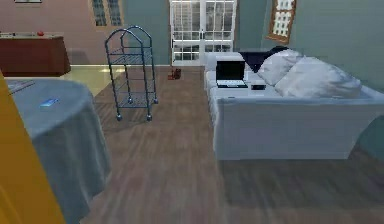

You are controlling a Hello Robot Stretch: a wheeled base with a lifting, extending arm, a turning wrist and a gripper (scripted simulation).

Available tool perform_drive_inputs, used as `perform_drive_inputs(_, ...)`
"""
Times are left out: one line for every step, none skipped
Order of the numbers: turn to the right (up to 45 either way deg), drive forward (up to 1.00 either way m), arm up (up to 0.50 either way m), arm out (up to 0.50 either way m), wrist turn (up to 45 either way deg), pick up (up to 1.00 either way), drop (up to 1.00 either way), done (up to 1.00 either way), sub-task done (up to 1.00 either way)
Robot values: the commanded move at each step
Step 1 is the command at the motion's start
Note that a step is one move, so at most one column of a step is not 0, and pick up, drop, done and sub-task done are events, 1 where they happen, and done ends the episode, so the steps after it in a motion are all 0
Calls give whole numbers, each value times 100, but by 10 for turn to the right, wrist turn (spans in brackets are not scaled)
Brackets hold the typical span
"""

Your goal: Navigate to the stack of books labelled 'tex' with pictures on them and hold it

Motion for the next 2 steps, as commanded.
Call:
perform_drive_inputs(0, 5, 0, 0, 0, 0, 0, 0, 0)
perform_drive_inputs(60, 0, 0, 0, 0, 0, 0, 0, 0)
